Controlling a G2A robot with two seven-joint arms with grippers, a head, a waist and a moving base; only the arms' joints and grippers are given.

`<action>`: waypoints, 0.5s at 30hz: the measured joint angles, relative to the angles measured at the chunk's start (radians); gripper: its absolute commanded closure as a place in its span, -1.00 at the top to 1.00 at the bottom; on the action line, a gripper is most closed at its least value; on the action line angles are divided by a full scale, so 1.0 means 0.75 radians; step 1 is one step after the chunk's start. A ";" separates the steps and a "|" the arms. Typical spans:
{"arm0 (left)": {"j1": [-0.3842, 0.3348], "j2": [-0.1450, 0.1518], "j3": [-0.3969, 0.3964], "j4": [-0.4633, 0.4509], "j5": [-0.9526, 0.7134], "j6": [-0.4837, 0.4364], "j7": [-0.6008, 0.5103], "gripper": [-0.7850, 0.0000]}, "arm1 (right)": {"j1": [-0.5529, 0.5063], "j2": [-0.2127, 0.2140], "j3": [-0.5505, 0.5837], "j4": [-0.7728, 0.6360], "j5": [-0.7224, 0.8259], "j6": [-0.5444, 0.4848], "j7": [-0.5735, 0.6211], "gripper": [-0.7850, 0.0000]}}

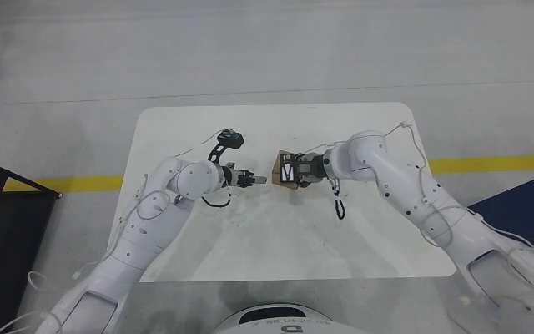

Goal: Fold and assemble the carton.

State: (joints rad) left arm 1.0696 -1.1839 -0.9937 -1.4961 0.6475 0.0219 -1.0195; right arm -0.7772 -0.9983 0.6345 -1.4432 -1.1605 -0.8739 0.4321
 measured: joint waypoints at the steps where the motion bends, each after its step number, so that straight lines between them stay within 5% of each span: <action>1: 0.001 0.000 0.000 0.000 0.000 0.000 0.002 1.00 | 0.000 -0.001 0.001 0.004 0.010 -0.008 0.003 -0.03; 15: 0.010 -0.002 -0.009 -0.019 0.008 0.008 0.114 1.00 | -0.014 -0.014 0.019 0.009 0.030 -0.003 0.033 -0.01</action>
State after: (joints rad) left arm 1.0772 -1.1853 -1.0007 -1.5104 0.6538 0.0282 -0.9340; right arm -0.7878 -1.0086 0.6489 -1.4367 -1.1377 -0.8765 0.4568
